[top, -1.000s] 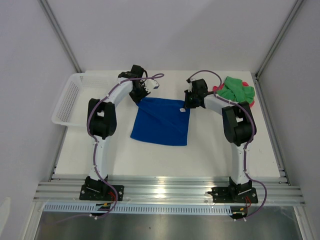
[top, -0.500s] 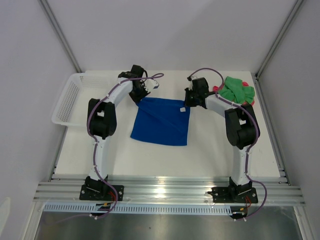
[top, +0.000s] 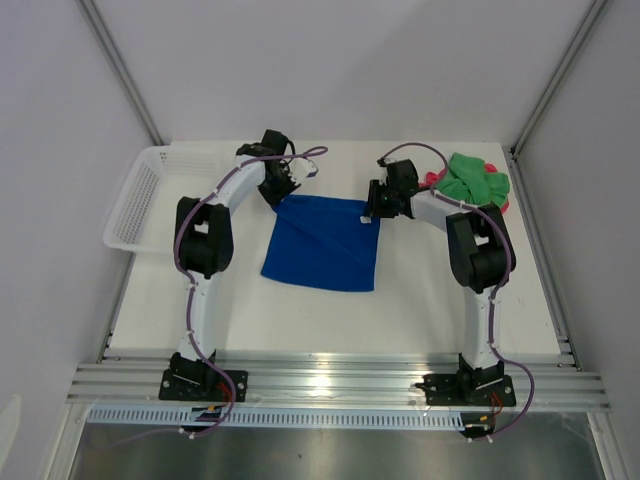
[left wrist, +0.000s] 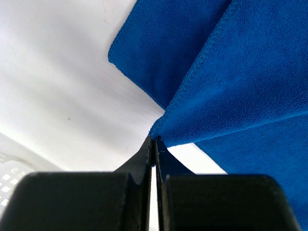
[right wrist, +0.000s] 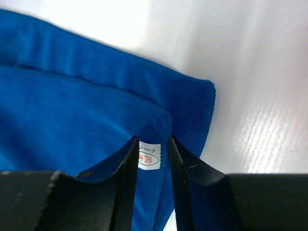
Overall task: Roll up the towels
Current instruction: Fold the towel
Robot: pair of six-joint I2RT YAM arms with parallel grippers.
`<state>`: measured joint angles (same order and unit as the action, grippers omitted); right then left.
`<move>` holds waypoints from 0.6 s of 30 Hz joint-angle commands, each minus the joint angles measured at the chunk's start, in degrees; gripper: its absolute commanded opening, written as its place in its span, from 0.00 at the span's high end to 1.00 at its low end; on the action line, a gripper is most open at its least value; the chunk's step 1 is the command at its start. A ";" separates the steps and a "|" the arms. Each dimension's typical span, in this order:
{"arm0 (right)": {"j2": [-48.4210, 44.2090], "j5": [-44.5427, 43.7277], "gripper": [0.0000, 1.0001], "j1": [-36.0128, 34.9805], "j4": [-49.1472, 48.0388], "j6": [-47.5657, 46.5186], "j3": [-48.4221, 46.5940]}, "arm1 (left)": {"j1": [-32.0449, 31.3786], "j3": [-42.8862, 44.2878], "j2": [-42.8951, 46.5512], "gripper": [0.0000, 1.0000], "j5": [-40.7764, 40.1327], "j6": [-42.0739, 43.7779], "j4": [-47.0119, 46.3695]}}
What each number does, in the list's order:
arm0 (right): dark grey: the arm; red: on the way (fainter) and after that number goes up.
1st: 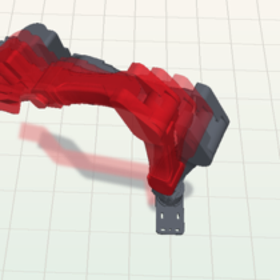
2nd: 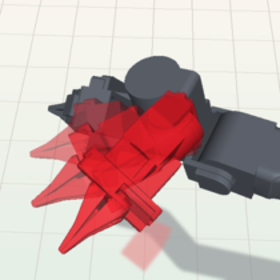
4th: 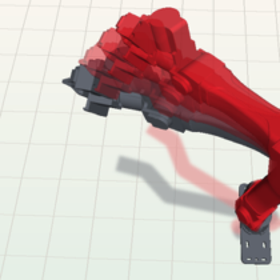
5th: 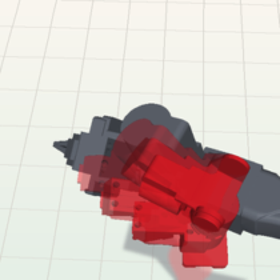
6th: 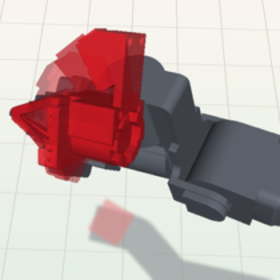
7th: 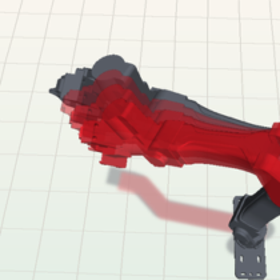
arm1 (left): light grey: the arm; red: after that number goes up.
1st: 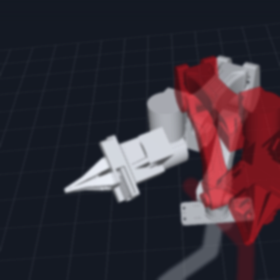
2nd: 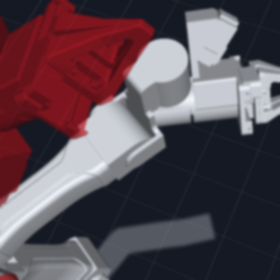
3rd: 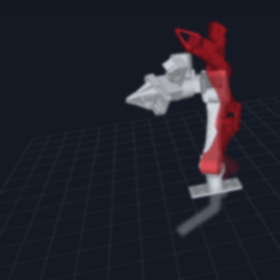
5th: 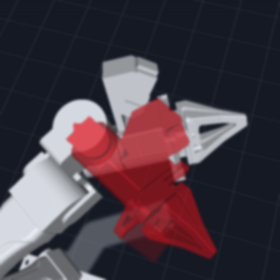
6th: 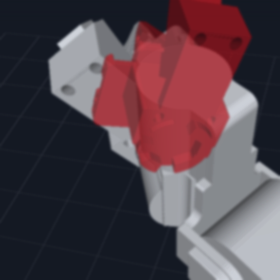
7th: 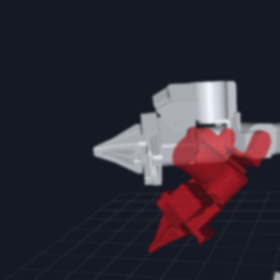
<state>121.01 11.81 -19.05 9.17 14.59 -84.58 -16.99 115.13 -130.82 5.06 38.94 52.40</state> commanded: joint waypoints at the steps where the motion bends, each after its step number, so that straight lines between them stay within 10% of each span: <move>1: 1.68 1.02 0.65 0.15 -0.38 0.62 -1.91 | -0.32 1.24 2.24 0.99 -0.23 -0.97 -0.19; 18: -0.77 -0.73 0.66 -1.86 -1.44 -1.22 -0.33 | -0.32 1.32 2.24 0.99 -0.49 -0.79 -0.28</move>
<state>122.67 12.47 -19.46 8.88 14.74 -84.77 -16.99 115.13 -130.82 4.82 38.94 52.40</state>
